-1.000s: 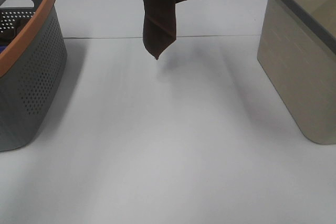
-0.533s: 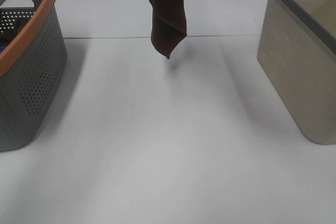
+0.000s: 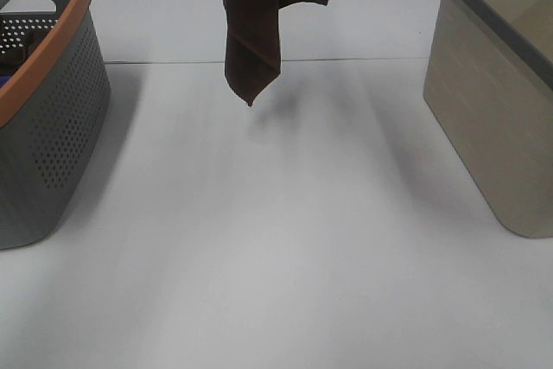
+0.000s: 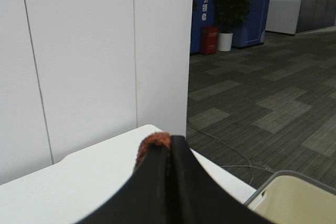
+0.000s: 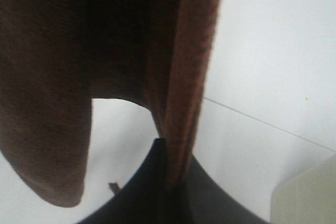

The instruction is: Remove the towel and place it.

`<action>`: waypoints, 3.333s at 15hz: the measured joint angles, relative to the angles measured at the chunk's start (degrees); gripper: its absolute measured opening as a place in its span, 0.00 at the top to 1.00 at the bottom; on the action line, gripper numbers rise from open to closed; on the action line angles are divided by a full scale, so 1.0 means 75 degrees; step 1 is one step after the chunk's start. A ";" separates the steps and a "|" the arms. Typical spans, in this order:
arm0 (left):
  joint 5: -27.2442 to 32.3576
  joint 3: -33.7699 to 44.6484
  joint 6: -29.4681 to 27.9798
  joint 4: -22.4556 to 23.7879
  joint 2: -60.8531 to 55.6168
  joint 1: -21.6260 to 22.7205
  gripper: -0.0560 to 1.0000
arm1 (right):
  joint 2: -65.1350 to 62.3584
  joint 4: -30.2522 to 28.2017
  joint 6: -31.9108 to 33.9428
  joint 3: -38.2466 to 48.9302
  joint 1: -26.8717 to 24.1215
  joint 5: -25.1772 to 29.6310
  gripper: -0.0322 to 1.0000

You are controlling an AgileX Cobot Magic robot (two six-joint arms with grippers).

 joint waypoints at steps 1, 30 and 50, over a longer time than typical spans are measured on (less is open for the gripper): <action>0.0084 0.0000 0.0000 0.0290 0.0000 0.0000 0.95 | 0.0000 -0.0298 -0.0031 0.0000 0.0000 0.0222 0.97; 0.1604 0.0000 0.0000 0.4530 0.1421 0.0741 0.95 | 0.1161 0.5699 -0.7151 -0.1879 -0.2659 -0.2903 0.97; 0.4981 0.1024 -0.1612 0.3040 0.1925 0.0703 0.95 | 0.1986 0.6325 -0.6555 -0.2689 -0.3079 0.2651 0.97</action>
